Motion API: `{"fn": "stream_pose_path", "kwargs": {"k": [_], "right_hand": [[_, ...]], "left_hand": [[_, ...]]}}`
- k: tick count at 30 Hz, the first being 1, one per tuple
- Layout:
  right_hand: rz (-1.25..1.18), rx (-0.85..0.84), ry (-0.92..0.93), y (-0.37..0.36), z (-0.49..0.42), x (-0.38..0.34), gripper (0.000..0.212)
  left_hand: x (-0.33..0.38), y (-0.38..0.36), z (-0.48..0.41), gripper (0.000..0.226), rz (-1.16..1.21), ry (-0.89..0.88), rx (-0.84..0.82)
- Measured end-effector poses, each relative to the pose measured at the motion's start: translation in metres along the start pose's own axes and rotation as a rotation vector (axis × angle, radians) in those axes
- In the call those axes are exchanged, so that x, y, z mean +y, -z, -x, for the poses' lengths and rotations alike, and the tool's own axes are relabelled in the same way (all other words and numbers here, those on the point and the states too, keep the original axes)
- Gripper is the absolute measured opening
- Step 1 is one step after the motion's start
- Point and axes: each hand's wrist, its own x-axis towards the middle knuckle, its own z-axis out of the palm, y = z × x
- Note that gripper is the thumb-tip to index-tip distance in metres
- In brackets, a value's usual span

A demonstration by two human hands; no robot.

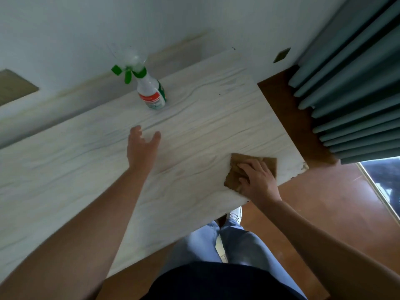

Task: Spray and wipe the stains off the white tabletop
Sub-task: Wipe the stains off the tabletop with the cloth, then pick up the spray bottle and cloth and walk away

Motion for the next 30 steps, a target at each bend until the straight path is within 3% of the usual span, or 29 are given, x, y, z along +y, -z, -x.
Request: {"fn": "stream_pose_path", "kwargs": {"k": [6,10,19,24,30], "right_hand": [[-0.095,0.001,-0.204,-0.001,-0.006,-0.018,0.039],[-0.066,0.027,-0.313,0.003,0.015,-0.011,0.05],[-0.036,0.016,-0.309,-0.001,0.013,-0.008,0.048],[-0.026,0.051,-0.256,-0.003,0.012,-0.003,0.038],[-0.005,0.031,-0.092,0.0,0.009,0.005,0.026]], "left_hand": [[0.033,0.0,-0.059,0.089,0.057,-0.04,-0.083],[0.052,-0.014,-0.079,0.078,0.183,-0.082,-0.052],[0.065,-0.025,-0.089,0.085,0.167,-0.183,0.091],[0.054,-0.016,-0.054,0.081,0.072,-0.187,0.013],[0.027,-0.006,0.056,0.067,-0.039,-0.156,-0.131]]}}
